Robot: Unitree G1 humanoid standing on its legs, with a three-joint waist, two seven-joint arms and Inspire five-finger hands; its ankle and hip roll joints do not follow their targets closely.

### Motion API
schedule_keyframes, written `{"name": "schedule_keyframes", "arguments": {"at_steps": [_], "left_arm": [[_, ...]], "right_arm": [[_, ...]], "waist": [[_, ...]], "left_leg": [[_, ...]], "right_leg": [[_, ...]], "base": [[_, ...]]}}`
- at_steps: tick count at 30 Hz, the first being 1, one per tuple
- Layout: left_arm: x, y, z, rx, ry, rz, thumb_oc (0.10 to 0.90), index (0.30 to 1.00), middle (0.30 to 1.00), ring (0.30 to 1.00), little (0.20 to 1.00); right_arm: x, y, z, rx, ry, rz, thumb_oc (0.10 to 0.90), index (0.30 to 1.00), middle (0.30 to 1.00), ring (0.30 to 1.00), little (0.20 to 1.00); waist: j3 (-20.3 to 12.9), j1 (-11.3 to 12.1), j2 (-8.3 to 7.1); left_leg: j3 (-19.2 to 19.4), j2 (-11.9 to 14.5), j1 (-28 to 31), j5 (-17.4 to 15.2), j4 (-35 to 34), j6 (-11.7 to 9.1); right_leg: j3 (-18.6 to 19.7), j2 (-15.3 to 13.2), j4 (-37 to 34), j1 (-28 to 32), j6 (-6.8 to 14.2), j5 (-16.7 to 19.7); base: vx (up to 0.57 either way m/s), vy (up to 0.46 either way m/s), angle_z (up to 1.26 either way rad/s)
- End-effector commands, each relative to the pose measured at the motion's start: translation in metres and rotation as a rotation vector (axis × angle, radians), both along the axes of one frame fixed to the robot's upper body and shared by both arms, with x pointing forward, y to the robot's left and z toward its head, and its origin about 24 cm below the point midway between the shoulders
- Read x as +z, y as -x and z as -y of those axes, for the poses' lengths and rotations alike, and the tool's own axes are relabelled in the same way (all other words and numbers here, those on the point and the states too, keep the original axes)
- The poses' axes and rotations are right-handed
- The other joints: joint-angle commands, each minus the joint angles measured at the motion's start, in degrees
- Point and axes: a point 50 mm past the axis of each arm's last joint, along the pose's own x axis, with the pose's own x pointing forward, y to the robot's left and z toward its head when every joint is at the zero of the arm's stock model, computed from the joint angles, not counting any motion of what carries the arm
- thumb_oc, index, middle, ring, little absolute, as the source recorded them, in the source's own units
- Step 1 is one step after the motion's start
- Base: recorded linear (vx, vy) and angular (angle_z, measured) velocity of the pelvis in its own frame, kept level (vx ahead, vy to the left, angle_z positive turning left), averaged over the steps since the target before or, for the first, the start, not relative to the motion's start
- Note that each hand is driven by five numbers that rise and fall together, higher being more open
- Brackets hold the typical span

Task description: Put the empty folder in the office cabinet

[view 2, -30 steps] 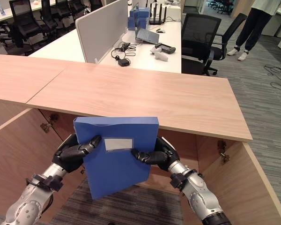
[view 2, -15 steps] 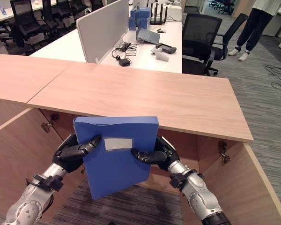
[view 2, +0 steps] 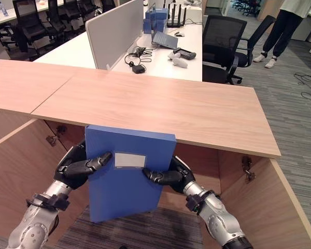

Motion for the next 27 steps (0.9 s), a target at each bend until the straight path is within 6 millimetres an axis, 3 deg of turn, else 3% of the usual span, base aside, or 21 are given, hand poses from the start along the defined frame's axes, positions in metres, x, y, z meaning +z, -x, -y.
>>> {"name": "schedule_keyframes", "arguments": {"at_steps": [1,4,6,7,8,11,13,14,15,16,19,23,27], "left_arm": [[0.040,-0.014,0.007,0.008,-0.136,0.276,0.800,0.900,0.900,0.900,0.900],[0.025,-0.009,-0.006,0.077,-0.201,0.211,0.800,0.900,0.900,0.900,0.900],[-0.006,-0.001,-0.024,0.134,-0.292,0.058,0.800,0.900,0.900,0.900,0.900],[-0.006,-0.001,-0.024,0.134,-0.292,0.058,0.800,0.900,0.900,0.900,0.900],[-0.024,0.007,-0.036,0.141,-0.440,-0.039,0.800,0.900,0.900,0.900,0.900],[-0.065,0.029,-0.048,0.113,-0.524,-0.241,0.800,0.900,0.900,0.900,0.900],[-0.074,0.034,-0.050,0.108,-0.549,-0.288,0.800,0.900,0.900,0.900,0.900],[-0.099,0.052,-0.055,0.111,-0.574,-0.421,0.800,0.900,0.900,0.900,0.900],[-0.099,0.052,-0.055,0.111,-0.575,-0.420,0.800,0.900,0.900,0.900,0.900],[-0.123,0.067,-0.058,0.108,-0.615,-0.543,0.800,0.900,0.900,0.900,0.900],[-0.152,0.086,-0.054,0.078,-0.666,-0.695,0.800,0.900,0.900,0.900,0.900],[-0.177,0.104,-0.046,0.077,-0.726,-0.833,0.800,0.900,0.900,0.900,0.900],[-0.191,0.108,-0.035,0.061,-0.796,-0.895,0.800,0.900,0.900,0.900,0.900]], "right_arm": [[0.053,-0.012,-0.037,0.159,-0.127,0.276,0.400,0.300,0.300,0.300,0.300],[0.050,-0.011,-0.031,0.126,-0.125,0.264,0.400,0.300,0.300,0.300,0.300],[0.043,-0.009,-0.023,0.099,-0.085,0.244,0.400,0.300,0.300,0.300,0.300],[0.043,-0.009,-0.023,0.099,-0.085,0.244,0.400,0.300,0.300,0.300,0.300],[0.036,-0.008,-0.016,0.081,-0.056,0.220,0.400,0.300,0.300,0.300,0.300],[0.016,-0.001,-0.010,0.049,-0.055,0.136,0.400,0.300,0.300,0.300,0.300],[0.010,-0.001,-0.009,0.037,-0.047,0.112,0.400,0.300,0.300,0.300,0.300],[-0.005,0.006,-0.006,0.024,-0.007,0.052,0.400,0.300,0.300,0.300,0.300],[-0.005,0.006,-0.006,0.024,-0.007,0.052,0.400,0.300,0.300,0.300,0.300],[-0.019,0.012,-0.001,-0.003,0.022,-0.001,0.400,0.300,0.300,0.300,0.300],[-0.045,0.017,0.007,-0.123,0.040,-0.106,0.400,0.300,0.300,0.300,0.300],[-0.077,0.018,0.019,-0.373,0.032,-0.262,0.400,0.300,0.300,0.300,0.300],[-0.093,0.013,0.033,-0.627,-0.074,-0.373,0.400,0.300,0.300,0.300,0.300]], "waist": [[-2.76,0.50,-0.76],[-2.71,0.79,-0.88],[-2.57,1.09,-0.79],[-2.57,1.10,-0.79],[-2.42,1.36,-0.68],[-2.36,1.66,-0.70],[-2.28,1.82,-0.66],[-2.03,1.98,-0.60],[-2.06,1.98,-0.59],[-1.96,2.00,-0.52],[-1.62,1.98,-0.32],[-0.89,2.13,0.10],[0.59,2.48,0.81]], "left_leg": [[0.28,0.81,2.42,-5.95,-0.07,-1.18],[0.22,0.84,2.35,-5.93,-0.07,-1.19],[0.19,0.96,2.14,-5.86,-0.07,-1.23],[0.19,0.96,2.14,-5.86,-0.07,-1.23],[0.11,0.95,1.98,-5.80,-0.07,-1.26],[0.07,0.96,1.76,-5.66,-0.07,-1.28],[0.09,0.97,1.61,-5.61,-0.07,-1.29],[-0.01,1.00,1.32,-5.50,-0.07,-1.30],[-0.03,1.01,1.30,-5.51,-0.07,-1.30],[-0.26,1.01,1.10,-5.44,-0.07,-1.31],[-0.53,0.96,0.50,-5.26,-0.07,-1.30],[-1.06,0.91,-0.50,-4.93,-0.07,-1.26],[-1.91,0.78,-2.05,-4.45,-0.07,-1.25]], "right_leg": [[3.53,-2.17,1.36,1.12,3.04,-4.32],[3.36,-2.15,1.31,1.11,3.02,-4.34],[3.11,-2.16,1.30,1.00,3.06,-4.34],[3.11,-2.16,1.30,0.99,3.06,-4.34],[3.00,-2.15,1.34,0.94,3.12,-4.31],[2.79,-2.14,1.52,0.70,3.29,-4.32],[2.75,-2.14,1.61,0.58,3.32,-4.35],[2.62,-2.08,1.86,0.29,3.40,-4.47],[2.60,-2.08,1.88,0.27,3.40,-4.49],[2.39,-2.13,2.04,0.10,3.46,-4.56],[2.04,-2.11,2.35,-0.47,3.47,-4.72],[1.61,-2.01,2.81,-1.32,3.41,-4.94],[1.11,-1.81,3.36,-2.52,3.28,-5.32]], "base": [[0.00,0.000,0.00],[0.00,-0.002,0.01],[0.00,-0.001,0.05],[0.00,-0.001,0.04],[0.00,0.000,0.00],[0.01,-0.010,0.04],[0.00,0.000,0.00],[0.00,0.000,0.00],[0.00,0.000,0.00],[0.00,0.000,0.00],[-0.01,0.000,0.02],[-0.01,-0.009,0.06],[-0.03,-0.018,0.17]]}}
